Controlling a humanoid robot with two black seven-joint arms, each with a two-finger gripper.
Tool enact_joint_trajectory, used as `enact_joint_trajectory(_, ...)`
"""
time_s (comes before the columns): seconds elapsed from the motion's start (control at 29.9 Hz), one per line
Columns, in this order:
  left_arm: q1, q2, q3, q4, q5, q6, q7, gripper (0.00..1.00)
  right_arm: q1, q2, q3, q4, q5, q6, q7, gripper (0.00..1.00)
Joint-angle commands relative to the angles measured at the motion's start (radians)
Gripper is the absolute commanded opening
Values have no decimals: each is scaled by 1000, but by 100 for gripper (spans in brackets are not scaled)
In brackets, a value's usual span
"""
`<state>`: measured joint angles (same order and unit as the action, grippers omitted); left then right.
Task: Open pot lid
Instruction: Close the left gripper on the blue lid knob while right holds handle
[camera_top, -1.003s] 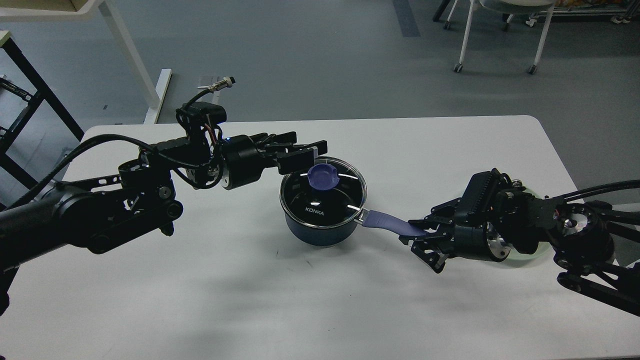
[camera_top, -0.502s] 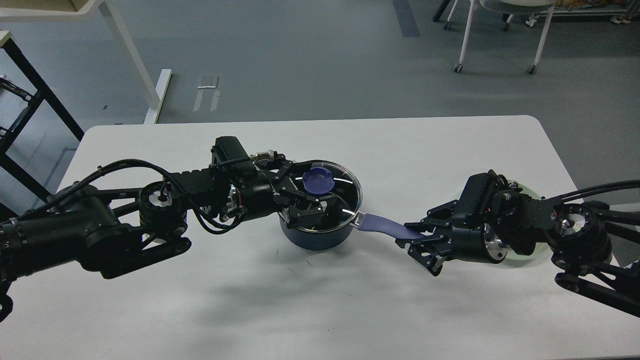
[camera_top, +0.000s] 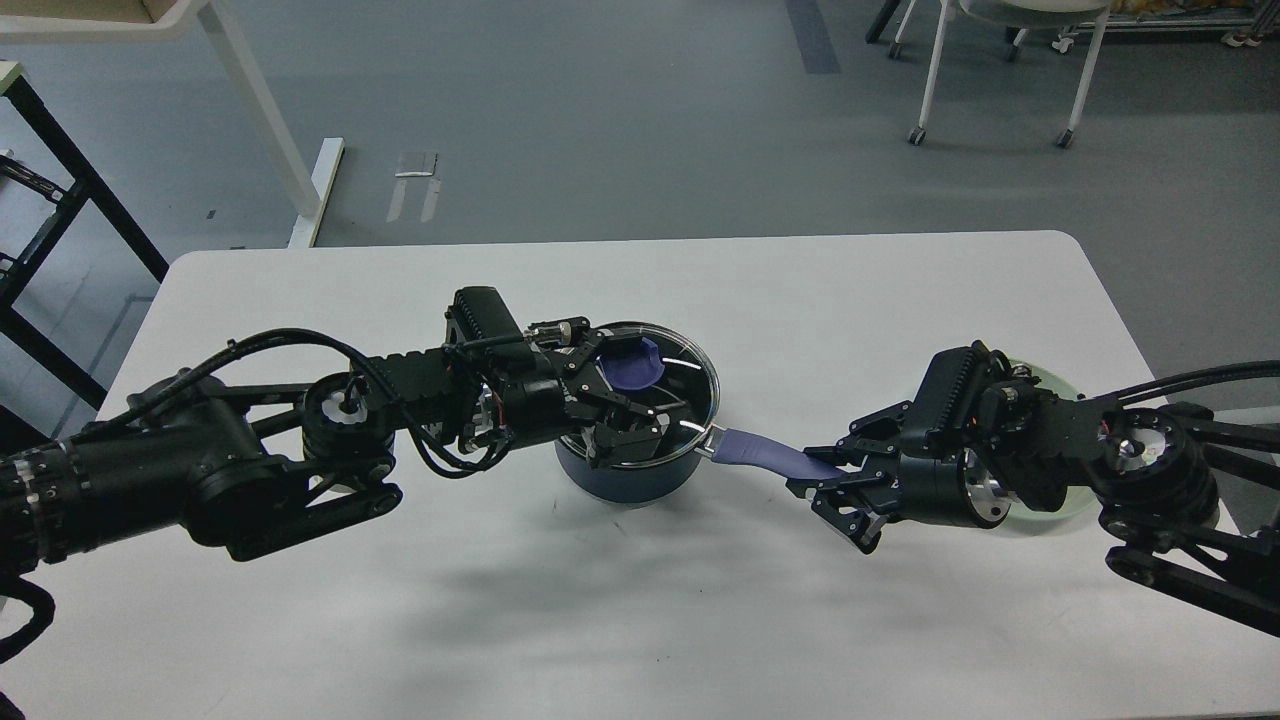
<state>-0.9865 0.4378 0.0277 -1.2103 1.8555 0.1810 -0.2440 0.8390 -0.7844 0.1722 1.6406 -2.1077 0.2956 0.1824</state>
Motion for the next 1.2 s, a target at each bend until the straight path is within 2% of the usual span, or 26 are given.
enact_joint_trajectory(0.0, -20, 4, -2, 5, -44, 0, 0, 94, -1, 0, -2, 1, -2, 0, 0, 20)
enact_joint_trajectory(0.17, -20, -5, 11, 58, -49, 3, -3, 94, -1, 0, -3, 1, -2, 0, 0, 20)
enact_joint_trajectory(1.17, 19, -5, 41, 26, -19, 25, -6, 94, -14, -13, -3, 25, -2, 2, 0, 20)
